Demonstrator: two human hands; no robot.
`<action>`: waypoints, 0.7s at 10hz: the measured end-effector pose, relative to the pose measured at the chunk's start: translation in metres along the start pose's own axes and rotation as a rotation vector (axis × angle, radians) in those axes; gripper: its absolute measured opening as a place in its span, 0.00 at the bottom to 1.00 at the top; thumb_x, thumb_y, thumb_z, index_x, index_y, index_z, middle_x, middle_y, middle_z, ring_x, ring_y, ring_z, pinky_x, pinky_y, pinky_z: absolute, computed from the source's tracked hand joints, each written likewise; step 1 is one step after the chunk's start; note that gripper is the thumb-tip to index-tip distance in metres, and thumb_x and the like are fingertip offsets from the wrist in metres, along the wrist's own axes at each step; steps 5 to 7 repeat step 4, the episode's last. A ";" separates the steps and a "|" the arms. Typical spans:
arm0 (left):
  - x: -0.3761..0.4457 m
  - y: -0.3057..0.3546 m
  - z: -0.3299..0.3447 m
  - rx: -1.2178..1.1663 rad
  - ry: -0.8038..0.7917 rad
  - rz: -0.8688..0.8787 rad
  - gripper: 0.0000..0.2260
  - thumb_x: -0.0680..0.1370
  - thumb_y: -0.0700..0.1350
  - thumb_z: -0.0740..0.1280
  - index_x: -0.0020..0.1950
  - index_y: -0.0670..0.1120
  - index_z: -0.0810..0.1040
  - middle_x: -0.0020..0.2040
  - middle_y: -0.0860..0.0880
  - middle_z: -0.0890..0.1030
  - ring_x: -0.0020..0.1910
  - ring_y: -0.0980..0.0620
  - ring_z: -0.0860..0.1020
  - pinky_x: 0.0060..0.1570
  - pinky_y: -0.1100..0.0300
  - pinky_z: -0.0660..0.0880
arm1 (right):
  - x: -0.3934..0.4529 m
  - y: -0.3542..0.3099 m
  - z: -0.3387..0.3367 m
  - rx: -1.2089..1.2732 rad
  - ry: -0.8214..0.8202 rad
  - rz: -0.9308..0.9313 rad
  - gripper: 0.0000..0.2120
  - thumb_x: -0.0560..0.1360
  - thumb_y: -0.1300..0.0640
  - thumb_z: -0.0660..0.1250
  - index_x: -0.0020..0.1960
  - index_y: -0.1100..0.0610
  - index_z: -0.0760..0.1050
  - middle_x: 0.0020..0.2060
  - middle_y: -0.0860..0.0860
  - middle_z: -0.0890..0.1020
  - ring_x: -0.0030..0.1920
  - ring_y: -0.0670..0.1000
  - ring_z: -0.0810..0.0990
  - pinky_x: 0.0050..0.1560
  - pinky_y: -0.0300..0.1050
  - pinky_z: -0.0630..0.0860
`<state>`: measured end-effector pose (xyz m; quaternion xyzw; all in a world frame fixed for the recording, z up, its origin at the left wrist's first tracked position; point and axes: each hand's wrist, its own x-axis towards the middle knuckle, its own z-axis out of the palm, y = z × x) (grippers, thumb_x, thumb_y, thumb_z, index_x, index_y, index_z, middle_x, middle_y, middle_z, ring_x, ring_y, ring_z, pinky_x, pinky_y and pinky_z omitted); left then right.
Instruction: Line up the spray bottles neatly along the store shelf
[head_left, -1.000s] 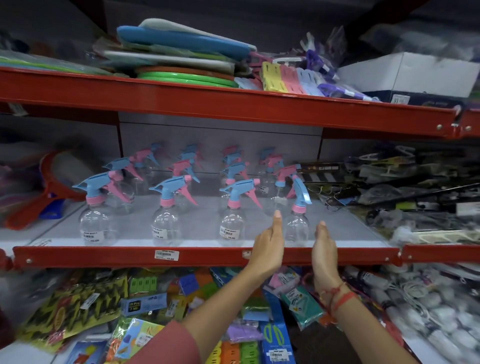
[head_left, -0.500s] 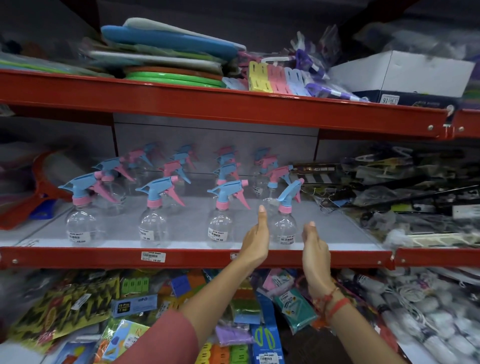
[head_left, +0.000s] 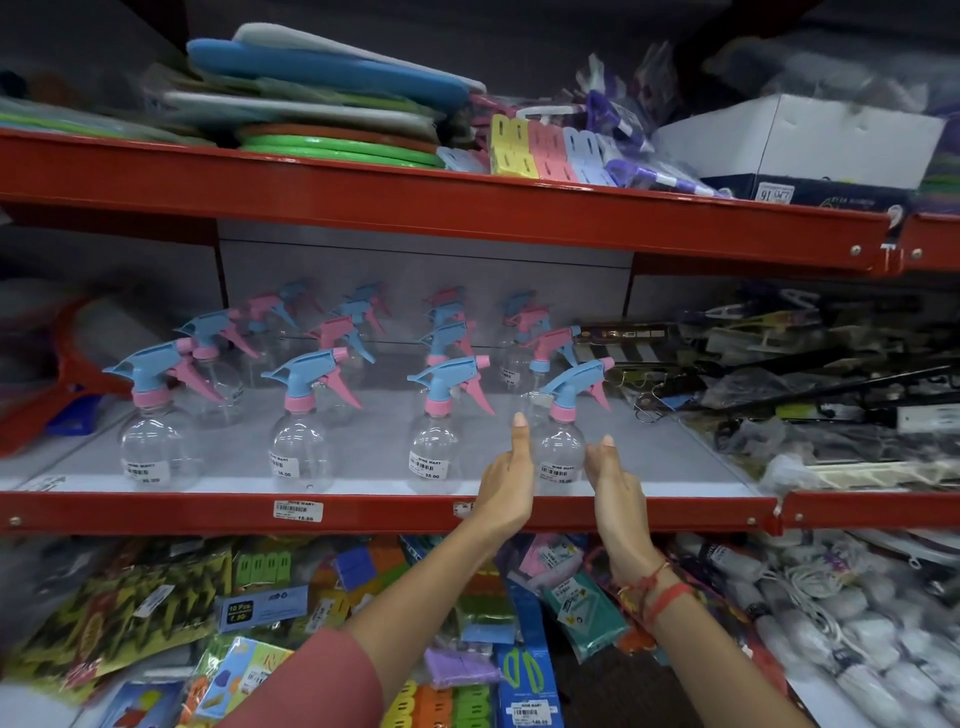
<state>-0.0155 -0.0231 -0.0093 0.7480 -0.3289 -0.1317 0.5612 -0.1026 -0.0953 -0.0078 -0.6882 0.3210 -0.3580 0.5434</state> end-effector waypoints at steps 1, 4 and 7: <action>0.001 0.000 0.002 0.074 -0.009 0.054 0.21 0.71 0.73 0.36 0.38 0.61 0.58 0.36 0.59 0.64 0.35 0.63 0.63 0.35 0.64 0.57 | 0.000 -0.003 -0.001 -0.026 0.012 -0.005 0.35 0.79 0.39 0.47 0.60 0.70 0.72 0.61 0.63 0.78 0.63 0.60 0.75 0.64 0.58 0.68; -0.023 0.008 -0.010 -0.061 -0.041 -0.016 0.23 0.75 0.68 0.39 0.42 0.59 0.69 0.41 0.61 0.68 0.41 0.64 0.67 0.53 0.57 0.60 | -0.013 -0.008 0.003 -0.060 0.134 -0.076 0.31 0.79 0.40 0.49 0.36 0.64 0.74 0.31 0.54 0.75 0.36 0.54 0.73 0.38 0.50 0.67; -0.023 0.008 -0.010 -0.061 -0.041 -0.016 0.23 0.75 0.68 0.39 0.42 0.59 0.69 0.41 0.61 0.68 0.41 0.64 0.67 0.53 0.57 0.60 | -0.013 -0.008 0.003 -0.060 0.134 -0.076 0.31 0.79 0.40 0.49 0.36 0.64 0.74 0.31 0.54 0.75 0.36 0.54 0.73 0.38 0.50 0.67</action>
